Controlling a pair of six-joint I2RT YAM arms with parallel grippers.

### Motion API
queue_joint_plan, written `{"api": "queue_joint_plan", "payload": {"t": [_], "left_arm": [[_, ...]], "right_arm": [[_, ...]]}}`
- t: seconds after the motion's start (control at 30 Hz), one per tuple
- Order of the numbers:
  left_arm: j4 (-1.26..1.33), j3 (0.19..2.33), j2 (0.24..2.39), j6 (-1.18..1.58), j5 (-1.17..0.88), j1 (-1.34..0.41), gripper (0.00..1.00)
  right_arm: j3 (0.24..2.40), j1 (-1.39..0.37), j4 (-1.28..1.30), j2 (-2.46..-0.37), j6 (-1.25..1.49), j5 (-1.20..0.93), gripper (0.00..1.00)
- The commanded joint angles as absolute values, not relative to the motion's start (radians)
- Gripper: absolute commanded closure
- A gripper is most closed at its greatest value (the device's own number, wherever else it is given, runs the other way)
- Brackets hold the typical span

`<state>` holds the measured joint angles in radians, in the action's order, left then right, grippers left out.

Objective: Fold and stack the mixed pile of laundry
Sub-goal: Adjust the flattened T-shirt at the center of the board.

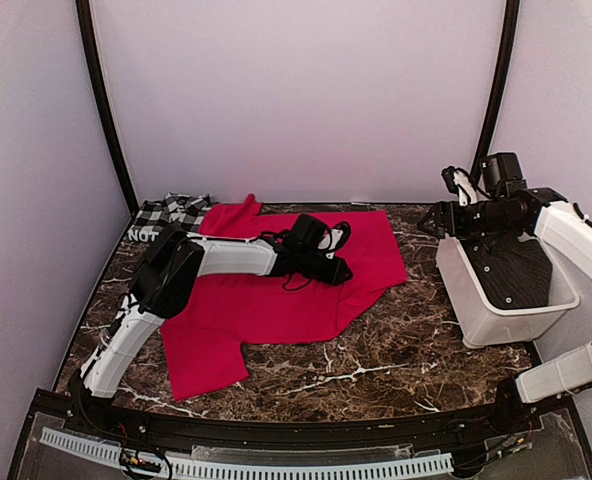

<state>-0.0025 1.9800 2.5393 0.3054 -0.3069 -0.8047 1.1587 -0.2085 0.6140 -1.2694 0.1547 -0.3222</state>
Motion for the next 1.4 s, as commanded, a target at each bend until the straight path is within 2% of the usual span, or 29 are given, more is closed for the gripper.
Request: {"api": "queue_joint_plan", "payload": {"t": [0.0,0.17,0.33,0.63,0.83,0.9,0.93,1.0,1.03,1.1,1.17,1.37], "left_arm": [[-0.012,2.007,2.490,0.273,-0.324,-0.829,0.91],[-0.021,2.005,2.440,0.228,-0.321,-0.874,1.00],[-0.031,2.009,2.401,0.144,-0.322,-0.962,1.00],[0.034,1.979,2.424,0.146,-0.471,-1.085,1.00],[0.010,2.102,2.535,0.171,-0.483,-1.138,0.99],[-0.036,2.144,2.558,0.174,-0.471,-1.147,0.84],[-0.046,2.150,2.559,0.181,-0.471,-1.147,0.73],[-0.052,2.123,2.530,0.209,-0.476,-1.143,0.60],[-0.023,2.051,2.478,0.220,-0.477,-1.135,0.56],[0.071,1.876,2.352,0.248,-0.426,-1.121,0.41],[0.162,1.678,2.204,0.282,-0.375,-1.100,0.36],[0.262,1.146,1.792,0.507,-0.234,-0.931,0.35]], "right_arm": [[1.148,-0.202,0.600,-1.236,0.149,-0.328,0.22],[1.146,-0.202,0.604,-1.213,0.152,-0.331,0.22],[1.150,-0.202,0.613,-1.185,0.158,-0.329,0.22],[1.169,-0.202,0.650,-1.146,0.163,-0.313,0.22],[1.165,-0.202,0.660,-1.141,0.163,-0.316,0.22],[1.163,-0.202,0.661,-1.141,0.161,-0.322,0.22],[1.162,-0.202,0.661,-1.142,0.160,-0.329,0.22],[1.155,-0.202,0.656,-1.143,0.157,-0.342,0.22],[1.150,-0.202,0.652,-1.145,0.157,-0.351,0.22],[1.144,-0.204,0.641,-1.148,0.156,-0.370,0.22],[1.134,-0.211,0.624,-1.154,0.162,-0.397,0.23],[1.115,-0.323,0.610,-1.212,0.146,-0.390,0.23]]}}
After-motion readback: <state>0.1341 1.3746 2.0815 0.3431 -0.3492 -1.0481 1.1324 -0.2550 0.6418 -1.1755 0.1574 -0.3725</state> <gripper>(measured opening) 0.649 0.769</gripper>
